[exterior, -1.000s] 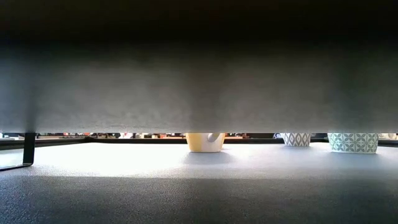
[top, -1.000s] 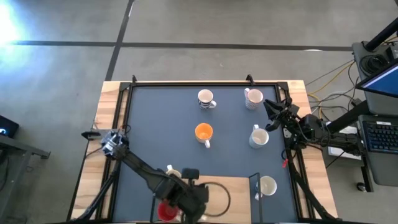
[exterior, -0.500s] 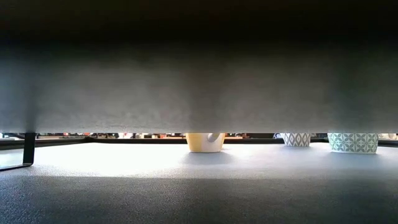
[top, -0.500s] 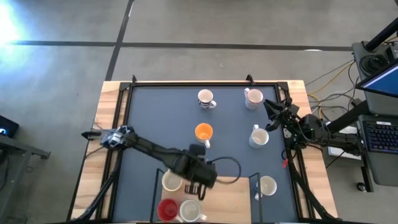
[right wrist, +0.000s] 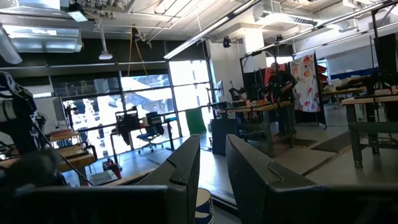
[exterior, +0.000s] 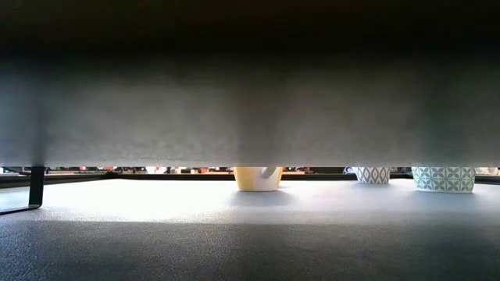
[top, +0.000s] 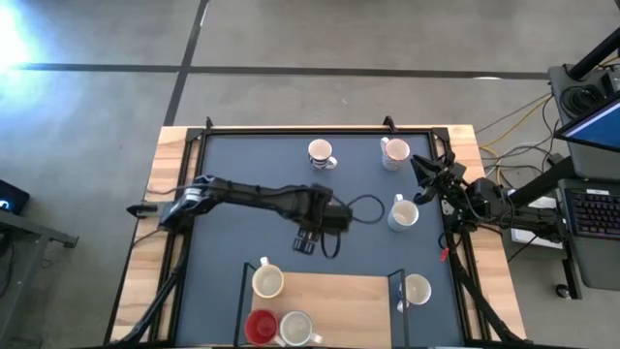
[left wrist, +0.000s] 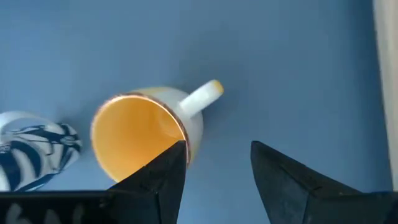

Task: Place coffee mugs
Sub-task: Put the yellow mug on the shelf

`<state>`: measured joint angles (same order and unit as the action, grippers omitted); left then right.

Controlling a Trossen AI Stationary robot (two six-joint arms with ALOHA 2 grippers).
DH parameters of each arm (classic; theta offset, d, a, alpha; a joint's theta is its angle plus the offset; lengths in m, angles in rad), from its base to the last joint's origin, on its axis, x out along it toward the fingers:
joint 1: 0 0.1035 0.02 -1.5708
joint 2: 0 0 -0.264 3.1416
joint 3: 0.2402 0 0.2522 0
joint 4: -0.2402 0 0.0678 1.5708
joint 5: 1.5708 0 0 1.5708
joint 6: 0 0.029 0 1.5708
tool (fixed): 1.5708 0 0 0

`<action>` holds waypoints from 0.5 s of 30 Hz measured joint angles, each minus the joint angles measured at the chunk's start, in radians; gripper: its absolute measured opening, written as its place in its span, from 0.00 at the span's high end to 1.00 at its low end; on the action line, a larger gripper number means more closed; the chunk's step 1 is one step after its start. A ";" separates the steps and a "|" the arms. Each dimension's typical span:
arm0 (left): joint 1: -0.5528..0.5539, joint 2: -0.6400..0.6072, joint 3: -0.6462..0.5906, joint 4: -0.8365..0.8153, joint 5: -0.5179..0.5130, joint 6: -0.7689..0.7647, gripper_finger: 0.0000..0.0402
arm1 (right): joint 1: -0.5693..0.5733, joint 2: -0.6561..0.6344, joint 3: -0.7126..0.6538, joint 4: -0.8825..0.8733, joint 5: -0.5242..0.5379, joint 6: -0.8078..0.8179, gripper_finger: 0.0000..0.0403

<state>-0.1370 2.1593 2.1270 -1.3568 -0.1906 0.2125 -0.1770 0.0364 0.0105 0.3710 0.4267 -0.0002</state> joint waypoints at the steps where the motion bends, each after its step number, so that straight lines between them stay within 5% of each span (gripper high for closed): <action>1: 0.013 0.000 -0.013 0.004 0.014 0.011 0.60 | 0.000 0.000 0.000 0.000 0.000 0.000 0.83; 15: 0.127 -0.001 -0.169 0.158 0.125 0.025 0.60 | 0.000 0.000 0.000 0.000 0.000 0.000 0.83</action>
<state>-0.0097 2.1582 1.9583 -1.1984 -0.0656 0.2379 -0.1769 0.0364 0.0104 0.3710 0.4267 -0.0002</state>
